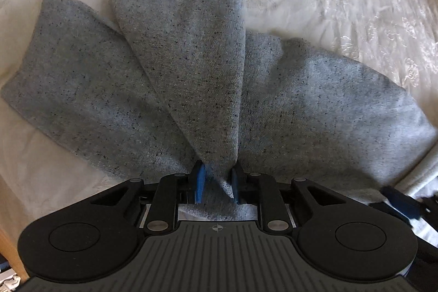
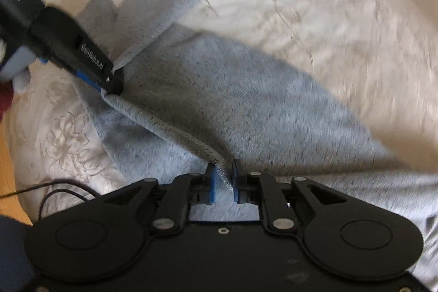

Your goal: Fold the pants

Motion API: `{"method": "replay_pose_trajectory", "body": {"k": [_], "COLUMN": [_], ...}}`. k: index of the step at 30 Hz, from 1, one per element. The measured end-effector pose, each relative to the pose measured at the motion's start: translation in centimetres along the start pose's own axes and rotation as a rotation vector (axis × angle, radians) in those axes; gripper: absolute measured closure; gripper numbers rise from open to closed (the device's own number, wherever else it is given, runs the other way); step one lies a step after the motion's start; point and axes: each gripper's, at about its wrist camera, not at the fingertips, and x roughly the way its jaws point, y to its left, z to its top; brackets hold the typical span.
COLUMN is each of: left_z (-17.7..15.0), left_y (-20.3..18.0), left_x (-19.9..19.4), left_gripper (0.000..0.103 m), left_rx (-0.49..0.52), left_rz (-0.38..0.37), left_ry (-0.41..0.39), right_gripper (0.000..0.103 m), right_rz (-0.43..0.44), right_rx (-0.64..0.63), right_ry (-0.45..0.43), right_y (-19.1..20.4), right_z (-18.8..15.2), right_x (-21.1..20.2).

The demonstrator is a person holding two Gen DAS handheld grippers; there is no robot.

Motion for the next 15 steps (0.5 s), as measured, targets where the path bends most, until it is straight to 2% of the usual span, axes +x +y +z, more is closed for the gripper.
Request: {"method": "replay_pose_trajectory", "body": {"k": [1,2,3,4,7,10,11,12,15], "left_z": [0.2,0.5,0.6,0.7,0.4,0.2,-0.7,-0.8,-0.8], "left_y": [-0.2,-0.3,-0.5,-0.6,-0.8,-1.1,-1.3,-1.5,-2.0], "left_x": [0.1,0.1,0.2,0.2,0.0,0.0,-0.5,-0.6,-0.7], "left_gripper": [0.082,0.082,0.082,0.082,0.082,0.082,0.082,0.082,0.082], "left_rx": [0.002,0.003,0.004,0.007,0.019,0.026,0.025,0.023,0.017], "left_rz": [0.008,0.011,0.013,0.016,0.026,0.040,0.043,0.047,0.054], "left_ry": [-0.004,-0.007,-0.010,-0.013,-0.026,-0.038,-0.042,-0.045,-0.052], "right_gripper": [0.082,0.067,0.046,0.041,0.041,0.038,0.032,0.027,0.029], "right_rz": [0.007,0.003,-0.007,-0.027,-0.095,-0.140,-0.158,-0.186,-0.303], "right_rx": [0.065,0.142,0.228,0.322,0.513,0.639,0.680,0.718,0.826], "right_ry": [-0.017,-0.030,-0.041,-0.056,-0.078,-0.086,-0.081,-0.069,-0.033], "right_y": [-0.5,-1.2,-2.0,-3.0,-5.3,-7.2,-7.9,-8.5,-10.7], "right_z": [-0.1,-0.2,-0.4,-0.7,-1.2,-0.5,-0.1,0.3,1.1], "right_x": [-0.5,-1.0,-1.6,-2.1,-3.1,-3.0,-2.8,-2.5,-1.9]}}
